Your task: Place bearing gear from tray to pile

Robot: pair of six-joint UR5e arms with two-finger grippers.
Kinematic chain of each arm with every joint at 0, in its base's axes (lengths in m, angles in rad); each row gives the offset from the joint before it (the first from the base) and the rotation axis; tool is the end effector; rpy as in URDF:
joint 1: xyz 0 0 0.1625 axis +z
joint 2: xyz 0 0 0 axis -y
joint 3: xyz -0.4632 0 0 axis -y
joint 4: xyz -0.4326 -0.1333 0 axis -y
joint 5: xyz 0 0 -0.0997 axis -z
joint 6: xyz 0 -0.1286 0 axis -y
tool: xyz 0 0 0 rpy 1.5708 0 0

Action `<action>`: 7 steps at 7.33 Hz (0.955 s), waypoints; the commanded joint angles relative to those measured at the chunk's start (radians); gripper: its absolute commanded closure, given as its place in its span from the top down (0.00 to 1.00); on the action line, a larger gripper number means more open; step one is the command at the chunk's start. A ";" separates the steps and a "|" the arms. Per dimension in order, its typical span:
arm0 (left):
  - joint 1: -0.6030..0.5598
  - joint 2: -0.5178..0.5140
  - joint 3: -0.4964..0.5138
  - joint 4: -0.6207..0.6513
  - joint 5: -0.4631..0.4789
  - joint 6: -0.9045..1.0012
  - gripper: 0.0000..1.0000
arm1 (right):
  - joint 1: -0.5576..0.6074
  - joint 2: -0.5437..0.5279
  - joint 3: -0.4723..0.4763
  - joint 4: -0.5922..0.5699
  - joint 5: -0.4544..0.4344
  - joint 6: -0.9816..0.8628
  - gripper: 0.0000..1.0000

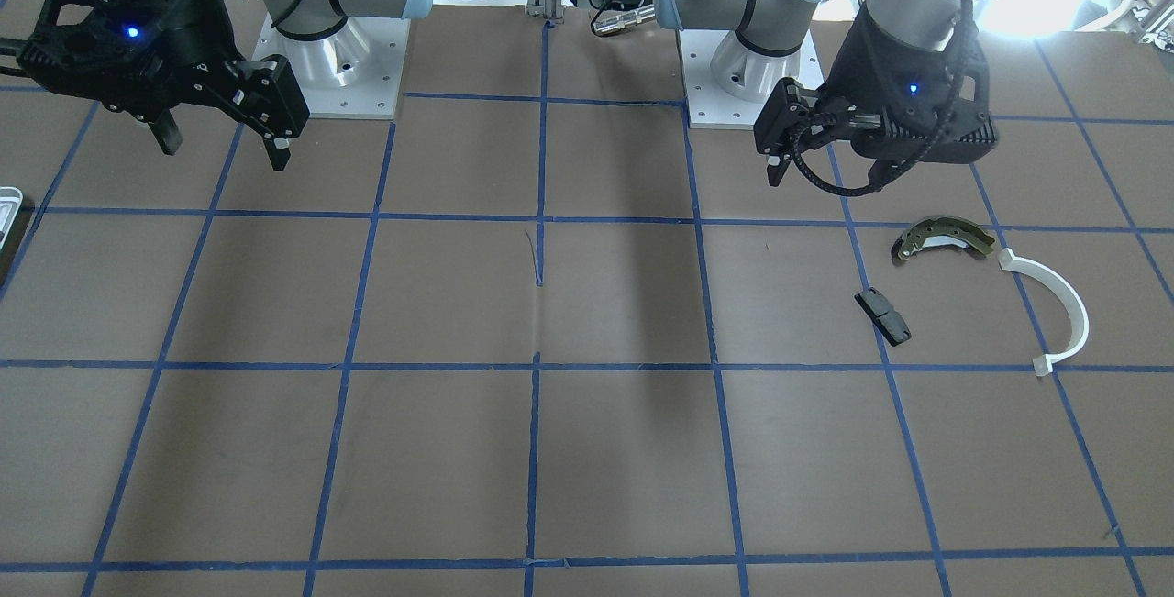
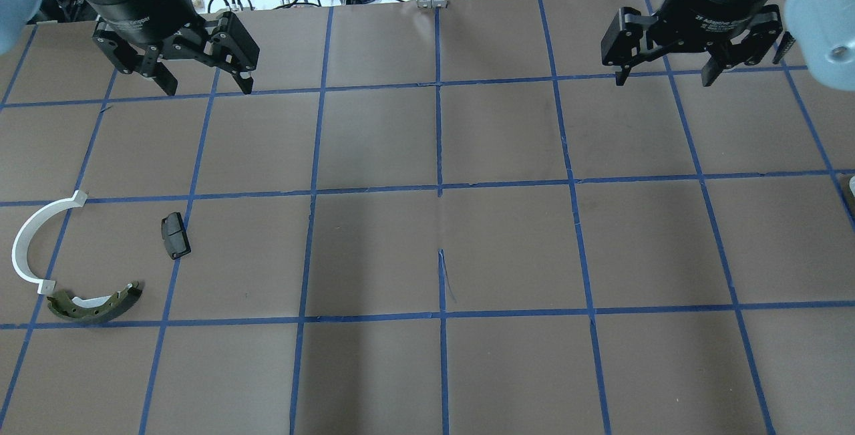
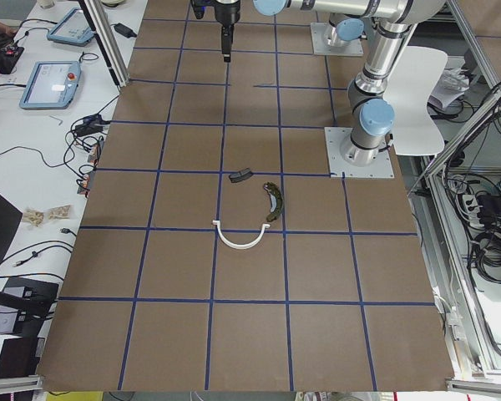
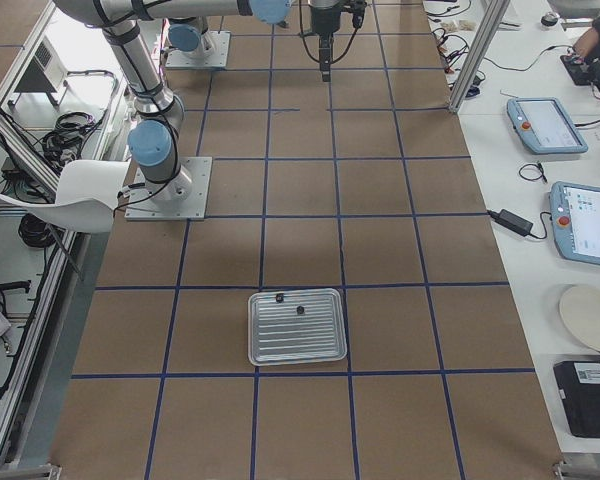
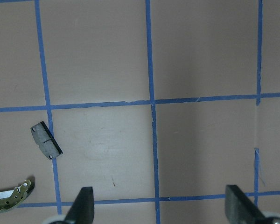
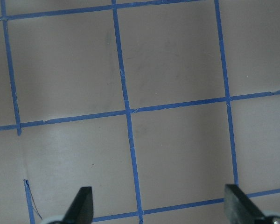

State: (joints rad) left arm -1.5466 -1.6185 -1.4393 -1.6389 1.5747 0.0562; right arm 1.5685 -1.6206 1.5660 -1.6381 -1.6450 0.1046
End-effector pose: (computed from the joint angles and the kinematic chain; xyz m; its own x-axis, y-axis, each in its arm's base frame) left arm -0.1193 -0.5579 0.5344 -0.9995 0.0319 -0.0048 0.0320 0.9994 -0.0154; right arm 0.1226 -0.5237 0.5336 -0.9915 0.1149 0.0605 0.1064 0.9860 -0.1286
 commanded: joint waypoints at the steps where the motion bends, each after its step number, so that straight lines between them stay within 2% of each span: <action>1: 0.000 -0.001 0.003 -0.004 0.001 -0.004 1.00 | 0.001 0.001 0.000 0.000 -0.001 -0.002 1.00; 4: 0.000 -0.001 0.002 -0.005 -0.001 -0.033 1.00 | -0.024 0.008 -0.006 0.023 0.004 -0.044 1.00; 5: 0.000 -0.001 0.002 -0.005 -0.001 -0.035 1.00 | -0.085 0.004 -0.026 0.102 -0.007 -0.090 1.00; 6: 0.000 0.008 -0.016 0.002 -0.002 -0.033 1.00 | -0.202 0.002 -0.049 0.128 -0.004 -0.252 1.00; 7: 0.000 0.006 -0.016 0.002 -0.002 -0.033 1.00 | -0.320 0.002 -0.049 0.121 -0.001 -0.536 1.00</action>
State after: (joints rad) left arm -1.5462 -1.6140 -1.4497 -1.6393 1.5730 0.0237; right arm 1.3902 -1.6174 1.5277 -1.5305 -1.6479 -0.1451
